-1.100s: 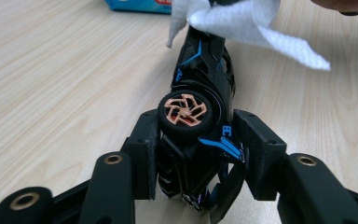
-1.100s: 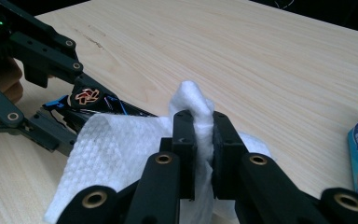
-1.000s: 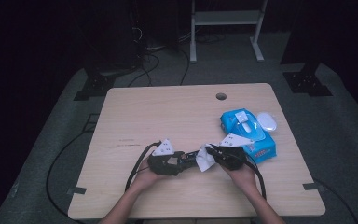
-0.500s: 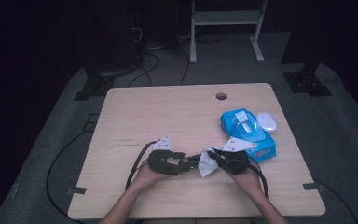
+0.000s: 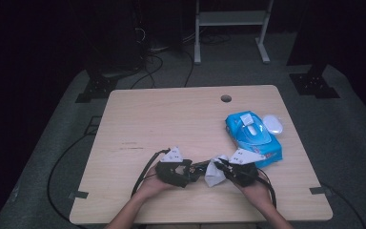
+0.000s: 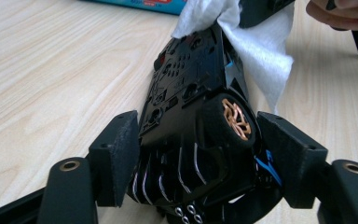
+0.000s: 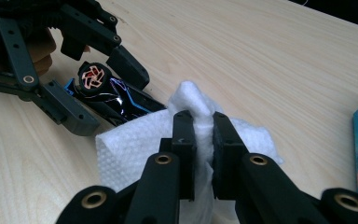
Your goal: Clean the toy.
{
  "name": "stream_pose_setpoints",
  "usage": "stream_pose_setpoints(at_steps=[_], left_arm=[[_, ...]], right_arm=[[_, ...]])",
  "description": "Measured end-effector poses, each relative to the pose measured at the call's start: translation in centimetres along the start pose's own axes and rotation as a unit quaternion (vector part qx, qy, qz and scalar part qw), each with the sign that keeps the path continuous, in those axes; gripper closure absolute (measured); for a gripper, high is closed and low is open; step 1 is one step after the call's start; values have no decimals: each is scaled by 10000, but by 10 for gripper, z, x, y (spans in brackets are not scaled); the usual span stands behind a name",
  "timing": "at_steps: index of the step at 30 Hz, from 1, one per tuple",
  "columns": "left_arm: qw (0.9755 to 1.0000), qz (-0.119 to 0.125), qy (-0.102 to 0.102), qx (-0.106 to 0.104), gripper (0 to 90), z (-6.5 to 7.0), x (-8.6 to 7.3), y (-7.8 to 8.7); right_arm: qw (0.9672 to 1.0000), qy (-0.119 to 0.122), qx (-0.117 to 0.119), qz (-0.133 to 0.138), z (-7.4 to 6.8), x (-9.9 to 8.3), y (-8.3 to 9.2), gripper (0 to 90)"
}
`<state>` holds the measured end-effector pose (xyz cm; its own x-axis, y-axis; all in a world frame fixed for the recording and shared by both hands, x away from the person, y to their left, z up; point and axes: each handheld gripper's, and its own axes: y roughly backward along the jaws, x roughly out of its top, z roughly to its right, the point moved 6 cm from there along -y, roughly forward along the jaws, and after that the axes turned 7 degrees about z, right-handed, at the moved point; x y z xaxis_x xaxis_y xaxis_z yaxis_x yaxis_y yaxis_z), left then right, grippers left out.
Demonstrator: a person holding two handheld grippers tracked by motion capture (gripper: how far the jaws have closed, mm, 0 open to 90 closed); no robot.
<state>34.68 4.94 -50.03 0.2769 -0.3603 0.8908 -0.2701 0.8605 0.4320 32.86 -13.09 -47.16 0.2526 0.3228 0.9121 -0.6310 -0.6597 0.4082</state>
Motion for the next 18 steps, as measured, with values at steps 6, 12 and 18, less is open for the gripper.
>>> stream_pose_setpoints(at_steps=[6, 12, 18], left_arm=[[9993, 74, -329, 140, 342, 4, 0, 1], [9988, 29, -461, 186, 294, 5, 0, -1], [9978, -115, -550, 361, 192, 9, 1, 1]], right_arm=[[9990, 69, 79, -426, -7, -16, -1, 809], [9998, 22, 119, -151, -5, 0, 0, 808], [9987, -200, 378, -279, -1, 3, -21, 806]])
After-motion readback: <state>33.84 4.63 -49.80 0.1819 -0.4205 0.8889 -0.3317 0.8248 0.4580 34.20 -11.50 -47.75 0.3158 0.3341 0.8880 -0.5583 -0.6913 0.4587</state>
